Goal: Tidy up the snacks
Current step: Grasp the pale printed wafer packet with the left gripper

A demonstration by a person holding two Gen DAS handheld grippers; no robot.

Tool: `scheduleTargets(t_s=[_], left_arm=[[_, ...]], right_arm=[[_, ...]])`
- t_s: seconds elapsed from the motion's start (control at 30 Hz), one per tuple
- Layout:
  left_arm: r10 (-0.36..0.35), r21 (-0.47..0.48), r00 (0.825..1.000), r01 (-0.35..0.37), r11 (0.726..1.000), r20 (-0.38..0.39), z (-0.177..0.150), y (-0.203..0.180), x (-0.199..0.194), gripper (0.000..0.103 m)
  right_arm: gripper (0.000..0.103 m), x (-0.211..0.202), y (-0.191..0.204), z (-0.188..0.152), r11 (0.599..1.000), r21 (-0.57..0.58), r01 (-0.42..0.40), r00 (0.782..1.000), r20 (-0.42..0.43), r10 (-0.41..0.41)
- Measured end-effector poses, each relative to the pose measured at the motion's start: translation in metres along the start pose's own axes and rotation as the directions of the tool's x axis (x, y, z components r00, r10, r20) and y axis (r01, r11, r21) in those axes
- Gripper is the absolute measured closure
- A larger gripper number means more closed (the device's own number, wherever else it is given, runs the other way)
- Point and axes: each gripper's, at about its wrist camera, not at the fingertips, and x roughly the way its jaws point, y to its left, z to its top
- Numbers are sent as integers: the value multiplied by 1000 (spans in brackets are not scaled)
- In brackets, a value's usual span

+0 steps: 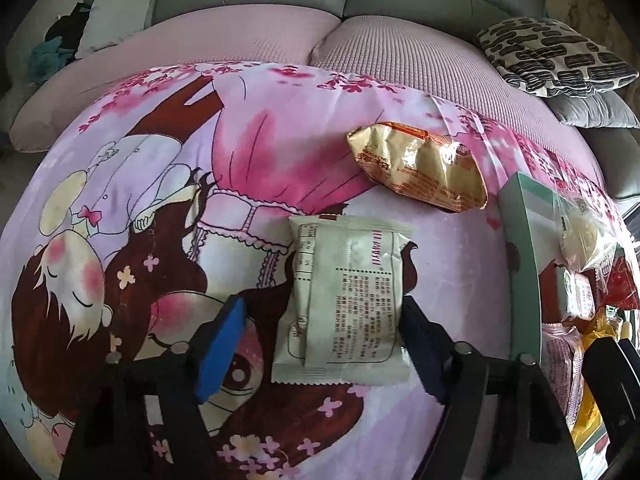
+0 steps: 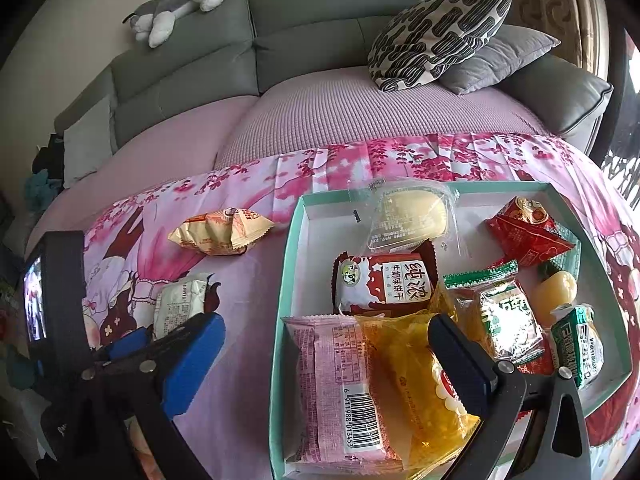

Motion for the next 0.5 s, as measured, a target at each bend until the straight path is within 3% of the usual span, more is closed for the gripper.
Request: scheduleTargets(t_s=[0.33,0.5], left_arm=[[9,-9,1000,-9,1000,11,1,5,-1,43],[-3,-11,1000,3,1000,8,3,6,-1,44]], right_arm=[[0,1,0,-1,1000,-6,7,1000,-1,-7],[0,3,3,-2,999,-22,24,1000,-5,-24]])
